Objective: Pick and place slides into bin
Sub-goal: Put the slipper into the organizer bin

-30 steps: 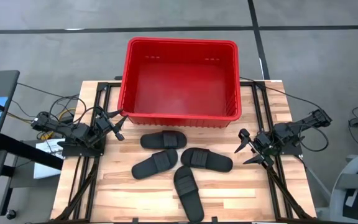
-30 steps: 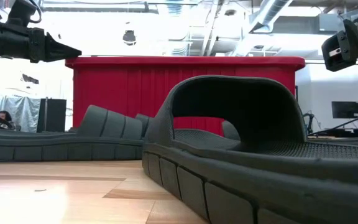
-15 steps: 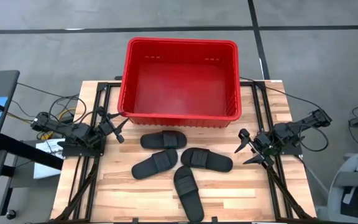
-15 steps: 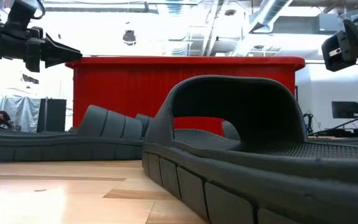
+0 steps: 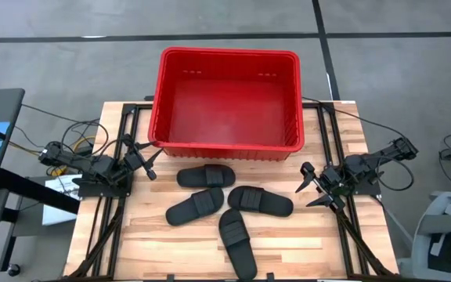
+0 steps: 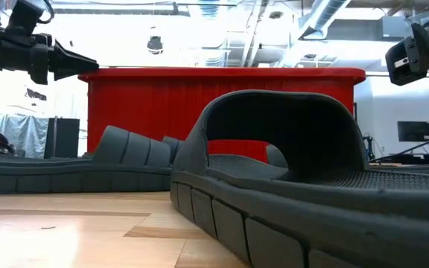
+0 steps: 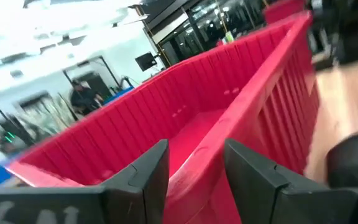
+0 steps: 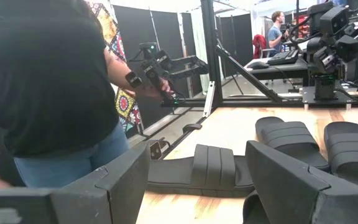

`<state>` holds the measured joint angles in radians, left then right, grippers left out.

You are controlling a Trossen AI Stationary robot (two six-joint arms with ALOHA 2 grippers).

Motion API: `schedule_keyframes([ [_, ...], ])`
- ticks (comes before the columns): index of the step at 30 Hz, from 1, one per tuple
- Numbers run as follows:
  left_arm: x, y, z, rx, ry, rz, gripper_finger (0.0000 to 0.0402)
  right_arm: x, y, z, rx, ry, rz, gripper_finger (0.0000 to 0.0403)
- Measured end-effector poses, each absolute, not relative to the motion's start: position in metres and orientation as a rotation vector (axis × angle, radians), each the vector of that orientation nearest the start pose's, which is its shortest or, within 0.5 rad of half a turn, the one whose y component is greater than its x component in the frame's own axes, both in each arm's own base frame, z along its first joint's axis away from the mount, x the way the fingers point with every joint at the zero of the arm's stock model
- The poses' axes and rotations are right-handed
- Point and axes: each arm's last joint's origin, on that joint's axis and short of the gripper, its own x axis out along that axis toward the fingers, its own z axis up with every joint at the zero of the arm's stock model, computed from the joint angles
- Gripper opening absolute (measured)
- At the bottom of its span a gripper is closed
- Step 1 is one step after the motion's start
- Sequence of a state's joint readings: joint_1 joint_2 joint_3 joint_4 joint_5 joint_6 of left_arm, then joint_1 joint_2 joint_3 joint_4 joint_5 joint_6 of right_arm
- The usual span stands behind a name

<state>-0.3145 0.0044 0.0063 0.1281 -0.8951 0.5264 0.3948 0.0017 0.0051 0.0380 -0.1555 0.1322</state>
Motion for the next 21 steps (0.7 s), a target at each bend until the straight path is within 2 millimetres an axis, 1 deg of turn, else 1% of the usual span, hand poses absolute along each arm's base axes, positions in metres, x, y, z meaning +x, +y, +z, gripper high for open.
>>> schedule_keyframes([
  [4,0.09,-0.007,0.181,0.293,-0.059,0.502,0.0142,0.088,0.041,0.169,0.134,-0.005,0.552,0.026],
  [9,0.087,-0.013,0.202,0.13,-0.256,0.252,0.0142,0.088,0.041,0.169,0.134,-0.005,0.552,0.026],
  [11,0.084,-0.014,0.212,0.101,-0.348,0.187,0.0142,0.088,0.041,0.169,0.134,-0.005,0.552,0.026],
  [13,0.082,-0.015,0.217,0.035,-0.417,0.139,0.0142,0.088,0.041,0.169,0.134,-0.005,0.552,0.026],
  [16,0.078,-0.013,0.225,-0.175,-0.518,0.097,0.0142,0.088,0.041,0.169,0.134,-0.005,0.552,0.026],
  [19,0.075,-0.011,0.23,-0.409,-0.585,0.098,0.0142,0.088,0.041,0.169,0.134,-0.005,0.552,0.026],
  [21,0.074,-0.009,0.231,-0.501,-0.605,0.127,0.0142,0.088,0.041,0.169,0.134,-0.005,0.552,0.026],
])
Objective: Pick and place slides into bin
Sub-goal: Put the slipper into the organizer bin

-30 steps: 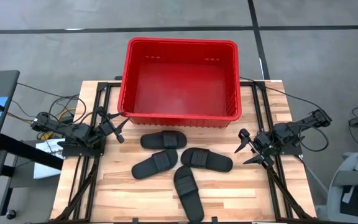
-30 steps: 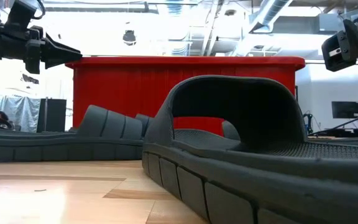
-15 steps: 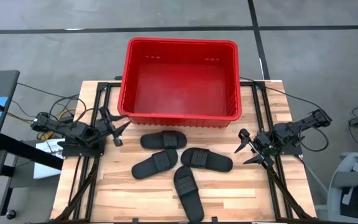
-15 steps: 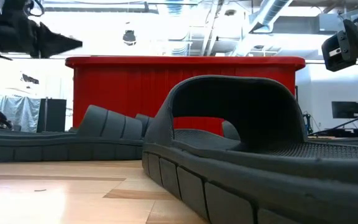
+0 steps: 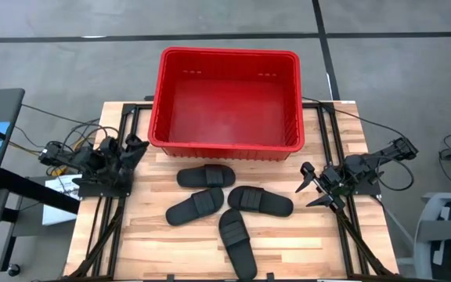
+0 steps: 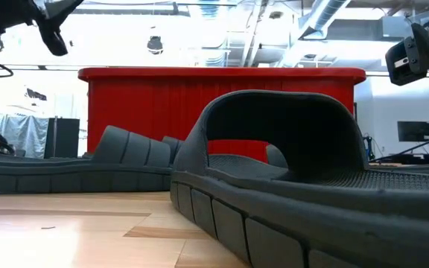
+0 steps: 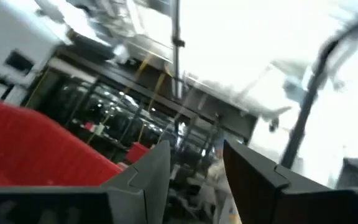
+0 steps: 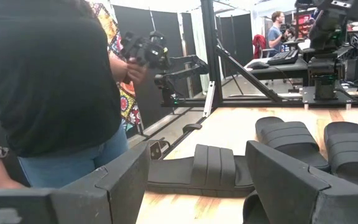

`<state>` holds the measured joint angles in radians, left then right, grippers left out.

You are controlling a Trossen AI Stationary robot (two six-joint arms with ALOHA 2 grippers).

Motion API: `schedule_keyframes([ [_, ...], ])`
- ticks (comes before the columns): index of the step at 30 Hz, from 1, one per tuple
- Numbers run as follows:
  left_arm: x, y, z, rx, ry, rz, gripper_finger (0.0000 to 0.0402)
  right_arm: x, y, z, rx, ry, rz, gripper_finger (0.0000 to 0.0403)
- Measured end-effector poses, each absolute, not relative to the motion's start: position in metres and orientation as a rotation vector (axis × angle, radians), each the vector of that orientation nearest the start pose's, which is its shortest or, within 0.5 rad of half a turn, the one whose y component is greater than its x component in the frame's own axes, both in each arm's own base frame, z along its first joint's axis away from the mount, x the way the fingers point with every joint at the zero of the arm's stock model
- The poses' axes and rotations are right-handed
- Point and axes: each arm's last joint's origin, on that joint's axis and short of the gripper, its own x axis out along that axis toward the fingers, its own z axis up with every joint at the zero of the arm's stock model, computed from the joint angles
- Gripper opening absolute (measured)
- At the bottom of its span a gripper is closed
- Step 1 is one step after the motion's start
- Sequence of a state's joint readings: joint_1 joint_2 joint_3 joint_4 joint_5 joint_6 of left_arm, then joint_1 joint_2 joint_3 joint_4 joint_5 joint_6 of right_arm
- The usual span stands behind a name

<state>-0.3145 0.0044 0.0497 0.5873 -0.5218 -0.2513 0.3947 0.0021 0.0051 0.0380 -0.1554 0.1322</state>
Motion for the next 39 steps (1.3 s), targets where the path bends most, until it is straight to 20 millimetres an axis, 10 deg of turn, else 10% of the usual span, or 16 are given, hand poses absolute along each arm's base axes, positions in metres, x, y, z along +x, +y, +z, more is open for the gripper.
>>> schedule_keyframes([
  [12,0.072,0.0,0.226,-0.754,-0.632,0.442,0.0142,0.088,0.041,0.169,0.134,-0.005,0.552,0.026],
  [25,0.076,-0.01,0.228,-0.705,-0.57,0.067,0.0142,0.088,0.041,0.169,0.134,-0.005,0.552,0.026],
  [39,0.075,-0.011,0.29,-0.319,0.115,0.186,0.0141,0.088,0.041,0.169,0.134,-0.005,0.552,0.026],
])
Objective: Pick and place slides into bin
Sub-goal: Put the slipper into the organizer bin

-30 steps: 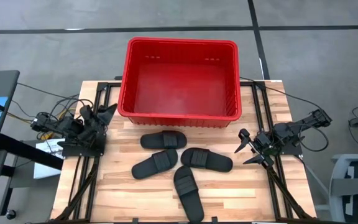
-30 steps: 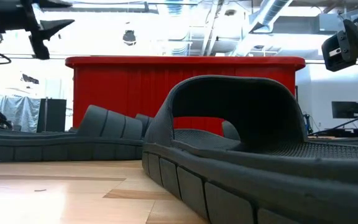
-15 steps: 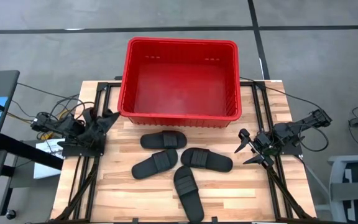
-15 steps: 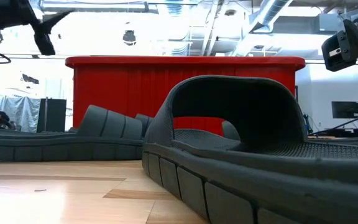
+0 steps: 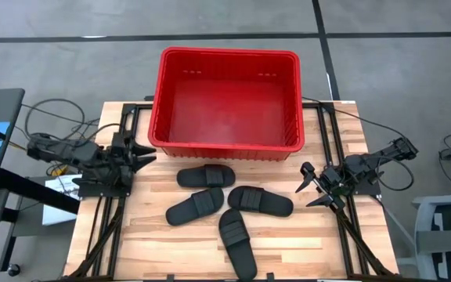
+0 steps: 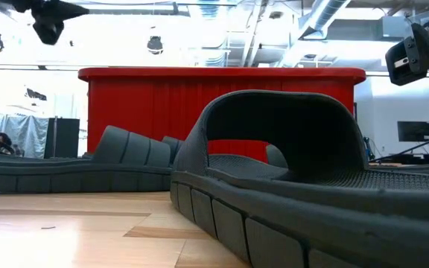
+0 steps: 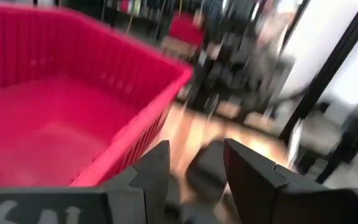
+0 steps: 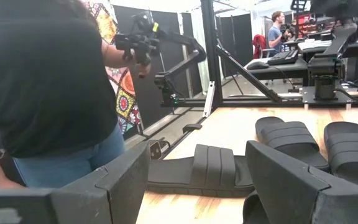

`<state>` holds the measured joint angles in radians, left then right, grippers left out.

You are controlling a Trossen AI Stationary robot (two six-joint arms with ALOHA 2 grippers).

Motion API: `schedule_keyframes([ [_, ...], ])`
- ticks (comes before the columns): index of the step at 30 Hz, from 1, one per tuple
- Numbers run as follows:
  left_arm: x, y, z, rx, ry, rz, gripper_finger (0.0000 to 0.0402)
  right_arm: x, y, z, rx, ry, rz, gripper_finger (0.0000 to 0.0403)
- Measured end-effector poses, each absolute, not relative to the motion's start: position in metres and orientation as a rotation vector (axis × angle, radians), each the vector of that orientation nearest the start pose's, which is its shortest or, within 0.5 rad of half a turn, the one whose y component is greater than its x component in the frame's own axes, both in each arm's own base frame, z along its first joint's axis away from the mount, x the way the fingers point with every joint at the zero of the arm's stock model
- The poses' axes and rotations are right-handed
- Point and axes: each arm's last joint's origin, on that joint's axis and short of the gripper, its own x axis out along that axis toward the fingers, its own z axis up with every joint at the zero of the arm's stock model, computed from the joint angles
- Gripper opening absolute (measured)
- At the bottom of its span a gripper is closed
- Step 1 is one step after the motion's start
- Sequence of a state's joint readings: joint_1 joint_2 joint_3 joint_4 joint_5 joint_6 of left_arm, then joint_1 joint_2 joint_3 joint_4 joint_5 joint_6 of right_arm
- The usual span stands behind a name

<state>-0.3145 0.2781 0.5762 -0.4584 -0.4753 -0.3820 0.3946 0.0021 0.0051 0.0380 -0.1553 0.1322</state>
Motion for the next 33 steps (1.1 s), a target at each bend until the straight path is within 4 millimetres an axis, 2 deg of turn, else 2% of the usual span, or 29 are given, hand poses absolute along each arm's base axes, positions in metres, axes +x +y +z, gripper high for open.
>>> schedule_keyframes([
  [4,0.085,-0.014,0.295,-0.332,0.33,0.217,0.0141,0.088,0.041,0.169,0.134,-0.005,0.552,0.026],
  [14,0.119,-0.031,0.277,-0.822,0.576,0.289,0.0141,0.088,0.041,0.169,0.134,-0.005,0.552,0.026],
  [17,0.129,-0.034,0.27,-0.9,0.629,0.331,0.0141,0.088,0.041,0.169,0.134,-0.005,0.552,0.026],
  [26,0.169,-0.047,0.245,-0.898,0.716,0.455,0.0141,0.088,0.041,0.169,0.134,-0.005,0.552,0.026],
  [33,0.191,-0.053,0.223,-0.84,0.776,0.54,0.0141,0.088,0.041,0.169,0.134,-0.005,0.552,0.026],
])
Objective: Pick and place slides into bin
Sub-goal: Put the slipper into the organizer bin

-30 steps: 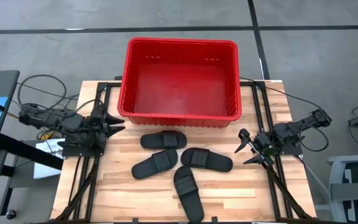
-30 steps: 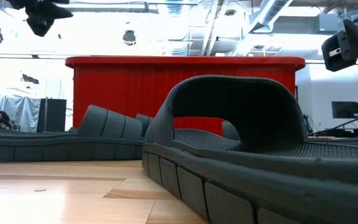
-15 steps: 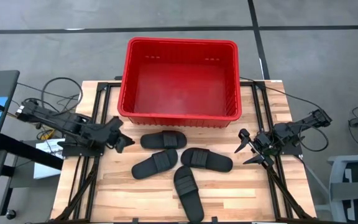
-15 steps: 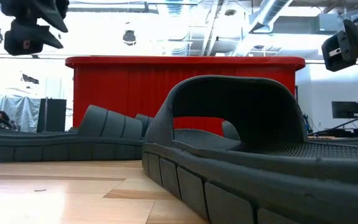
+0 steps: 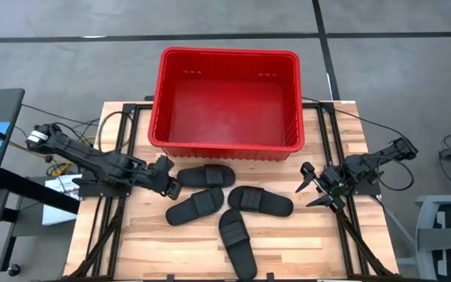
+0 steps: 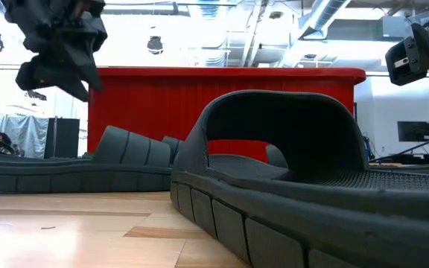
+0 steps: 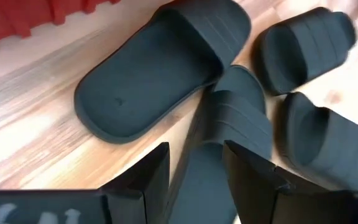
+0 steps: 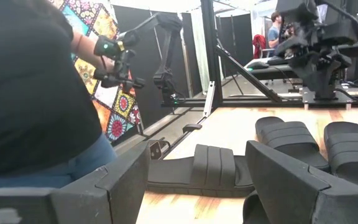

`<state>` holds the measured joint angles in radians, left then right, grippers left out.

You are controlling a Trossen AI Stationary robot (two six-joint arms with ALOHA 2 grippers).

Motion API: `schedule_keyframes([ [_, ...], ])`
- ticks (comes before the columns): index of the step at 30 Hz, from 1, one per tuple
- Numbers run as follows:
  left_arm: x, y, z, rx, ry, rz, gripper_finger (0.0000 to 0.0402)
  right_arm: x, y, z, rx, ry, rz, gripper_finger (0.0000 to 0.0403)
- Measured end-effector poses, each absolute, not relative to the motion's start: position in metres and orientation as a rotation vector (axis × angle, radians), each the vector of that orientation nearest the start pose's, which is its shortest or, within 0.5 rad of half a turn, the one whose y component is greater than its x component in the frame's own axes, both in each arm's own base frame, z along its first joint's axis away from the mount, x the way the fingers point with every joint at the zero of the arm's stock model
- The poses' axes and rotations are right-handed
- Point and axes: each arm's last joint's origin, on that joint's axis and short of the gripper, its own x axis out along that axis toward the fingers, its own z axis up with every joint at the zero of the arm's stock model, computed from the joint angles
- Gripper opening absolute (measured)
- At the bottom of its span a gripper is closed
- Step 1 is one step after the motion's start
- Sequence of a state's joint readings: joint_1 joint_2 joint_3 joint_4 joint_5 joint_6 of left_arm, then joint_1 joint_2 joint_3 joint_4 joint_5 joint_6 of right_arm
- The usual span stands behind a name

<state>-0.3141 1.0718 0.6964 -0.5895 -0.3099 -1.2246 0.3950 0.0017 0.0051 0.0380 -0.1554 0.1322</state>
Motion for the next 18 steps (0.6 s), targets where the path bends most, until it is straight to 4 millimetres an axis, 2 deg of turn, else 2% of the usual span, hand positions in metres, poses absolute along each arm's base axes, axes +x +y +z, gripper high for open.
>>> schedule_keyframes([
  [12,0.214,-0.061,0.192,-0.824,0.868,0.603,0.0141,0.088,0.041,0.169,0.134,-0.005,0.552,0.026],
  [18,0.217,-0.061,0.184,-0.83,0.902,0.632,0.0141,0.088,0.041,0.169,0.134,-0.005,0.552,0.026],
])
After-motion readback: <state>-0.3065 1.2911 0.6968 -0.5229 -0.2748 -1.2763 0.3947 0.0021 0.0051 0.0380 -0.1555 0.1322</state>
